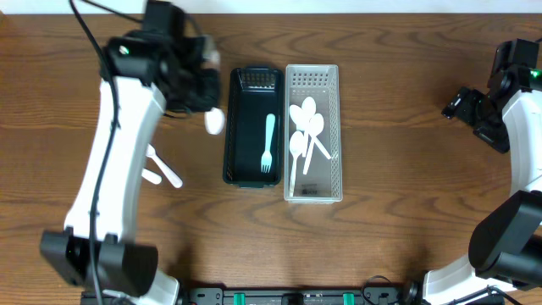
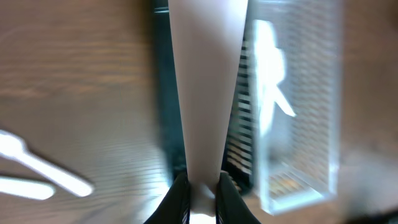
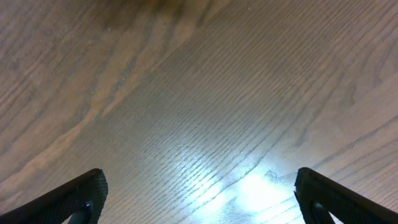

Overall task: Pack container
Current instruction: 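Place the white spoon into the black mesh tray, then grasp a white fork with the left gripper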

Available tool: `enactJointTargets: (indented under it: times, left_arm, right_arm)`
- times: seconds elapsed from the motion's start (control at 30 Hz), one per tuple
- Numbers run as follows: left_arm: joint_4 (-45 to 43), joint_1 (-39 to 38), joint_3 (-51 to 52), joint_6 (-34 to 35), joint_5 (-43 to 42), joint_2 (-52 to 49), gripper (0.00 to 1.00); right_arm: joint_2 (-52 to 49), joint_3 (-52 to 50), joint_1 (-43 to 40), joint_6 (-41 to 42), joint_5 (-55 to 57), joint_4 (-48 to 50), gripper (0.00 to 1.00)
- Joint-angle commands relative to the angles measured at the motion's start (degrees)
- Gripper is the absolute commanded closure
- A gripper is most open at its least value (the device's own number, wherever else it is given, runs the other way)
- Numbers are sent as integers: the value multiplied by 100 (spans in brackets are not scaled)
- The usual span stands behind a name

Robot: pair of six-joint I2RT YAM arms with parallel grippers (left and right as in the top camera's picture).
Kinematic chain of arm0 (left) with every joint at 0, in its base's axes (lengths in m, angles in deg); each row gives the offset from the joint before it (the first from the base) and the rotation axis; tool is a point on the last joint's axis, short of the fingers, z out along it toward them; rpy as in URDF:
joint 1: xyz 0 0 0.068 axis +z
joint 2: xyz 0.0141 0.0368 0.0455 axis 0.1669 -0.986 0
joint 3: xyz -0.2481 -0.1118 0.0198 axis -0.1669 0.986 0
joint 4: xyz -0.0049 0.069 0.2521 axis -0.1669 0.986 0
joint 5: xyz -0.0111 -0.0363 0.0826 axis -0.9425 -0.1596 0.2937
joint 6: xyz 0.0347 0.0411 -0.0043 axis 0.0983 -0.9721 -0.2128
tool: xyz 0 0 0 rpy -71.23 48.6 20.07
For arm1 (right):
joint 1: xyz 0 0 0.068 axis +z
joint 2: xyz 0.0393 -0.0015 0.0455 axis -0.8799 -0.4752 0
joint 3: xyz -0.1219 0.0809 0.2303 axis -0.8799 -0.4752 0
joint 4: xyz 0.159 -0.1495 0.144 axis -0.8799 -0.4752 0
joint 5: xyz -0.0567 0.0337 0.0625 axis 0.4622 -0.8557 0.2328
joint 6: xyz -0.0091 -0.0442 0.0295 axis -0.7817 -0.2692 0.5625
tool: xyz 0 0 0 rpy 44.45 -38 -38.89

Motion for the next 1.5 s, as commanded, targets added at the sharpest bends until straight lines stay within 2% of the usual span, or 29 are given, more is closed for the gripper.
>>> enactJointTargets:
  times: [0.0,0.1,0.27,0.37,0.4,0.47,0.5,0.6,0.8,0.93,1.0,1.2,1.37,1.47]
  left_arm:
    - [22,-557,186,260,361,-160,94]
    - [-247,-994,640,605,1091,-315,94]
    - [-1110,-1130,1261,632,1106,-726,92]
    - [-1436,-1115,1355,629,1099,-1008,78]
    - [-1493,-1115,1355,632,1093,-1102,71]
    - [-1532,-1130,1353,629,994,-1196,50]
    - [-1530,-1130,1353,632,935,-1198,44]
    - [-1338,-1091,1191,629,903,-1082,34]
    - [-767,-669,726,669,970,-402,33]
    - [-146,-129,763,1617,1921,-293,33]
    - [26,177,951,2159,2116,-319,32]
    - [-380,1060,1915,3803,2109,-365,32]
    - [-955,1475,2614,4057,2105,-367,34]
    - [-1147,1620,2870,4004,2109,-374,43]
  right_arm:
    - [-24,-4,-24,-22,20,0,1]
    - [-24,-4,-24,-22,20,0,1]
    - [-24,-4,-24,-22,20,0,1]
    - [-24,-4,-24,-22,20,0,1]
    - [-24,-4,-24,-22,20,0,1]
    - [-24,-4,-24,-22,20,0,1]
    - [-24,-4,-24,-22,20,0,1]
    - [-24,-4,-24,-22,20,0,1]
    - [-24,-4,-24,-22,22,0,1]
    - [-24,-4,-24,-22,20,0,1]
    - [-24,-4,-24,-22,20,0,1]
    - [-24,-4,-24,-22,20,0,1]
    - [-24,-2,-24,-22,20,0,1]
    - [-24,-4,-24,-22,20,0,1]
